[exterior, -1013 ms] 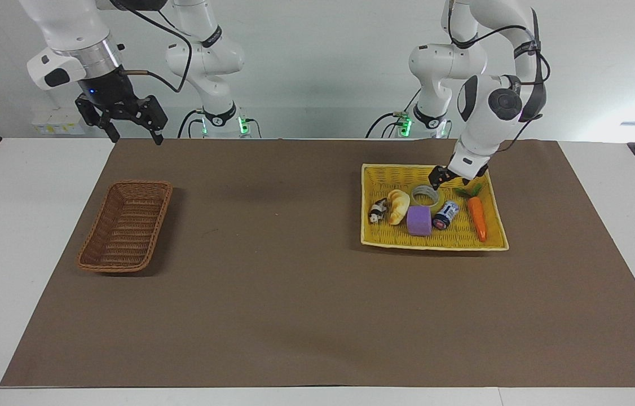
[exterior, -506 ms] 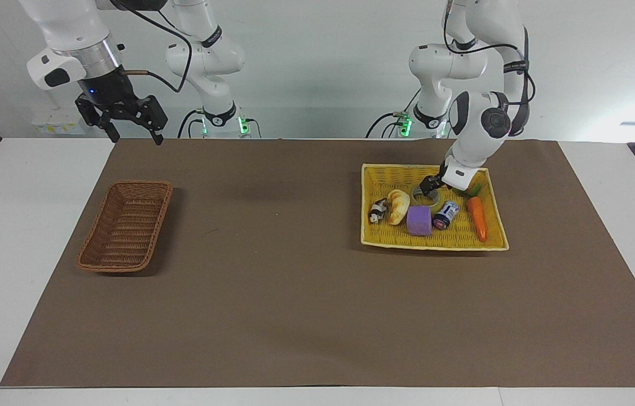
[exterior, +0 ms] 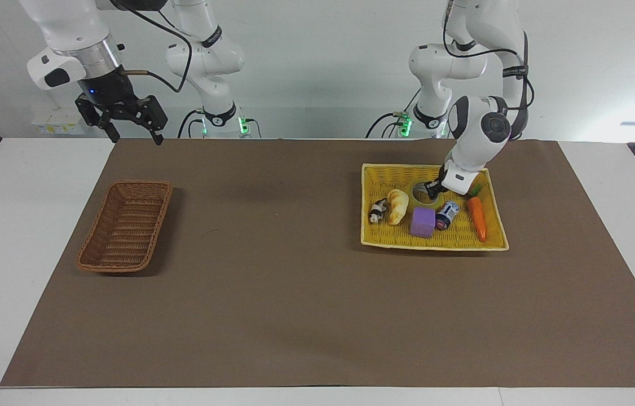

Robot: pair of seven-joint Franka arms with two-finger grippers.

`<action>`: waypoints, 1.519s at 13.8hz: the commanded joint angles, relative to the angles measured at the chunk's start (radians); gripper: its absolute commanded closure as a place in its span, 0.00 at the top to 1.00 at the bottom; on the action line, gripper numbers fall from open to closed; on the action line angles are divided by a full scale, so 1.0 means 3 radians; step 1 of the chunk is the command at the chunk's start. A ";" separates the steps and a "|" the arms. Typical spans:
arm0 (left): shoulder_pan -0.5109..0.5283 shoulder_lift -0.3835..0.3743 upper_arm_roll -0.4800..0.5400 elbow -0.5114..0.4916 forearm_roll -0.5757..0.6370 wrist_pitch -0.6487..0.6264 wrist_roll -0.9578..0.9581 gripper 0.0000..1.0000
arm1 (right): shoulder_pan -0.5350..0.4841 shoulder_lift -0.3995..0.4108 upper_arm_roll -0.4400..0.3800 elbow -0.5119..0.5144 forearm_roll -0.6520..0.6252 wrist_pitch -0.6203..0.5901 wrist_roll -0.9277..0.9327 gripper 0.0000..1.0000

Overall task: Move tape to another basket
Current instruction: 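Grasp the tape roll with the left gripper while the right gripper approaches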

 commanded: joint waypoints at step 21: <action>-0.1287 0.0036 0.0021 0.1620 -0.0364 -0.0990 -0.0565 0.00 | 0.0517 -0.0133 0.0185 -0.0435 0.1011 0.0386 -0.0451 1.00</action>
